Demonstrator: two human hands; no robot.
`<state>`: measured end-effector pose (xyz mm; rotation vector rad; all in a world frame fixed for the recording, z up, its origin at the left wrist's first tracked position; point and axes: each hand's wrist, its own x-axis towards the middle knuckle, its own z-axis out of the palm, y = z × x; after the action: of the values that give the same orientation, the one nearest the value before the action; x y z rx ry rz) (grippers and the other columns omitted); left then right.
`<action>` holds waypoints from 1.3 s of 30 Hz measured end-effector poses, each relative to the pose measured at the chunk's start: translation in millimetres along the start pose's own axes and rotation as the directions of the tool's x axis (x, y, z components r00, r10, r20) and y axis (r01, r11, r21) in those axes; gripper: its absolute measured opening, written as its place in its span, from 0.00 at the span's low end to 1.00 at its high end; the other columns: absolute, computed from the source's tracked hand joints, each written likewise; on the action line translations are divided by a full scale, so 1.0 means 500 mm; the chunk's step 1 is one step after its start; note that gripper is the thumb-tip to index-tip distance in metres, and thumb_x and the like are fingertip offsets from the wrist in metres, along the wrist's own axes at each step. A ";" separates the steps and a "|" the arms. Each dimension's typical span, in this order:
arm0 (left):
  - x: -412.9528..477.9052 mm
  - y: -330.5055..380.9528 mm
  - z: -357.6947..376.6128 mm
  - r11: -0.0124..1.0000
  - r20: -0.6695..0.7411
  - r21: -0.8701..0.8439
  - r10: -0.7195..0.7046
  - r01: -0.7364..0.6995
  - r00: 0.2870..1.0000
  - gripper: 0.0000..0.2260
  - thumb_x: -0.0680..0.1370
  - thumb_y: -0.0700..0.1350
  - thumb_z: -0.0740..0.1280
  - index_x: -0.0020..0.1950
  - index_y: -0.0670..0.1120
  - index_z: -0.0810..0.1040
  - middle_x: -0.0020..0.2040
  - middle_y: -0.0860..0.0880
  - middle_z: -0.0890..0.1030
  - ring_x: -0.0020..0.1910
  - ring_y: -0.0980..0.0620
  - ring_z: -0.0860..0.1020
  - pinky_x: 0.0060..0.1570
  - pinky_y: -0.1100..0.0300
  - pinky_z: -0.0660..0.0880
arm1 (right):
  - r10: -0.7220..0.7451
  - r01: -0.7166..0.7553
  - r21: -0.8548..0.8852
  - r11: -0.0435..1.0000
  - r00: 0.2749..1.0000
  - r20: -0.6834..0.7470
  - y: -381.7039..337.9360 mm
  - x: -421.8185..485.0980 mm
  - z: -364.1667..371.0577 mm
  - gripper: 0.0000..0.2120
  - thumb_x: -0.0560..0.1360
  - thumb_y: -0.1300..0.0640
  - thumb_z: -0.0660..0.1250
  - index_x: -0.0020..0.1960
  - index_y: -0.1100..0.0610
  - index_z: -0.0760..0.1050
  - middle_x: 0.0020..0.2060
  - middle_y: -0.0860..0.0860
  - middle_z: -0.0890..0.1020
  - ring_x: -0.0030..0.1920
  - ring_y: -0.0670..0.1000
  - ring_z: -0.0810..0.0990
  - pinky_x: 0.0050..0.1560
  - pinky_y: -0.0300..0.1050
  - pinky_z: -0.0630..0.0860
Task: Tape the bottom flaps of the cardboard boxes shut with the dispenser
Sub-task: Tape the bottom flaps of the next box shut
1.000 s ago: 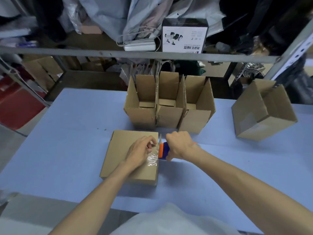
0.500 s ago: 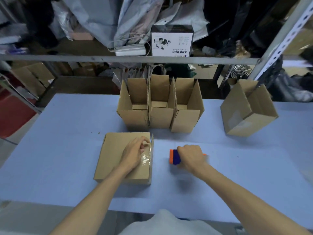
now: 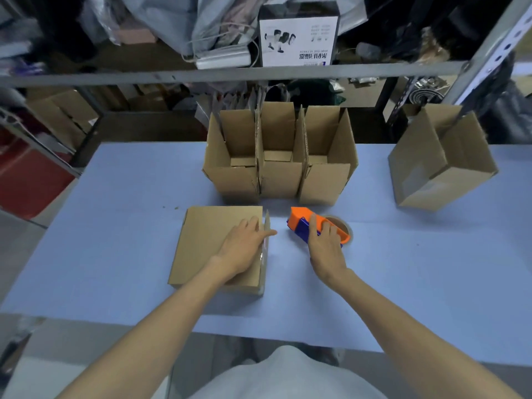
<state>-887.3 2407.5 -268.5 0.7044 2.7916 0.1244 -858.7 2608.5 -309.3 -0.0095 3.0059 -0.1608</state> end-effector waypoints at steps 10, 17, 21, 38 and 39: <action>0.079 -0.012 -0.032 0.921 0.109 -0.078 -0.372 0.381 0.922 0.36 0.70 0.59 0.69 0.73 0.47 0.62 0.68 0.43 0.66 0.69 0.41 0.62 0.67 0.47 0.61 | -0.001 -0.019 0.215 0.977 0.996 0.092 0.007 -0.014 0.027 0.27 0.77 0.66 0.56 0.74 0.56 0.56 0.61 0.58 0.69 0.58 0.56 0.67 0.59 0.46 0.68; 0.040 0.003 -0.150 0.776 -0.146 -0.400 -0.580 0.488 0.802 0.25 0.61 0.55 0.75 0.53 0.51 0.71 0.53 0.46 0.70 0.57 0.43 0.65 0.58 0.50 0.67 | 0.091 -0.208 0.680 0.703 0.975 0.203 -0.040 -0.050 -0.026 0.28 0.77 0.44 0.64 0.70 0.58 0.64 0.64 0.55 0.69 0.63 0.57 0.71 0.59 0.48 0.70; -0.047 -0.010 -0.196 0.567 -0.156 -0.676 -0.734 0.470 0.661 0.22 0.62 0.61 0.74 0.47 0.52 0.72 0.49 0.49 0.75 0.56 0.45 0.70 0.54 0.49 0.72 | 0.105 -0.492 0.867 0.085 0.869 0.483 -0.084 -0.046 -0.114 0.22 0.76 0.44 0.65 0.66 0.52 0.67 0.58 0.48 0.78 0.55 0.54 0.80 0.58 0.57 0.77; -0.158 -0.001 -0.096 0.136 0.089 -0.920 -0.841 0.368 0.534 0.26 0.64 0.53 0.78 0.52 0.57 0.64 0.47 0.57 0.77 0.51 0.49 0.77 0.44 0.54 0.73 | 0.229 -0.287 0.819 0.498 0.954 0.194 -0.184 -0.027 -0.190 0.36 0.58 0.39 0.75 0.62 0.43 0.64 0.54 0.50 0.78 0.55 0.55 0.77 0.53 0.57 0.75; -0.159 -0.007 -0.096 0.116 0.098 -0.922 -0.853 0.369 0.513 0.25 0.64 0.52 0.78 0.52 0.56 0.65 0.46 0.58 0.76 0.51 0.48 0.77 0.43 0.54 0.72 | 0.243 -0.298 0.852 0.431 0.947 0.209 -0.178 -0.023 -0.188 0.30 0.61 0.43 0.75 0.59 0.43 0.66 0.50 0.50 0.80 0.52 0.56 0.79 0.53 0.59 0.75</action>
<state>-834.1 2365.6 -204.6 -1.0000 2.4885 1.6252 -859.9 2530.2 -205.8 0.5603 2.4167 -1.6077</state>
